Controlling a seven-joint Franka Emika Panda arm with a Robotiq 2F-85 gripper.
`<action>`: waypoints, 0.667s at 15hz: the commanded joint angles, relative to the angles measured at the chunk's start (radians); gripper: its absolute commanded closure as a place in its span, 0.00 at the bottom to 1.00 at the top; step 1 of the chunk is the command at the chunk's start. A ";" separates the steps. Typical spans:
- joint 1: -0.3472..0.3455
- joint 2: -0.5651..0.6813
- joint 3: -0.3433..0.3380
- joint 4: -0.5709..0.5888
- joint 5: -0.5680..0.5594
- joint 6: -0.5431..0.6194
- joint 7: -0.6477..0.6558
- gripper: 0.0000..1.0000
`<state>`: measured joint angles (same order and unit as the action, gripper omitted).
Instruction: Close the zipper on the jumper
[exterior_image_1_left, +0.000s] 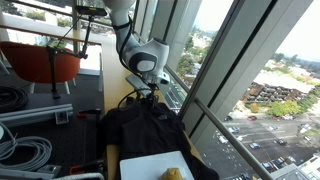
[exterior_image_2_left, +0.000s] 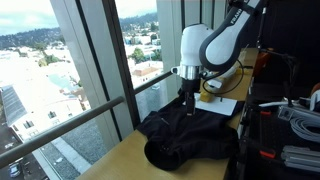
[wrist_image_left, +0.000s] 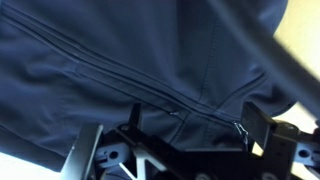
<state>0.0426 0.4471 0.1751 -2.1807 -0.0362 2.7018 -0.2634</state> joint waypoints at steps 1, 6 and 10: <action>-0.088 -0.069 0.026 -0.100 0.058 0.035 -0.091 0.00; -0.150 -0.101 0.028 -0.172 0.099 0.037 -0.187 0.00; -0.162 -0.122 0.021 -0.214 0.100 0.036 -0.215 0.00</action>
<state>-0.0987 0.3696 0.1795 -2.3384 0.0429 2.7123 -0.4411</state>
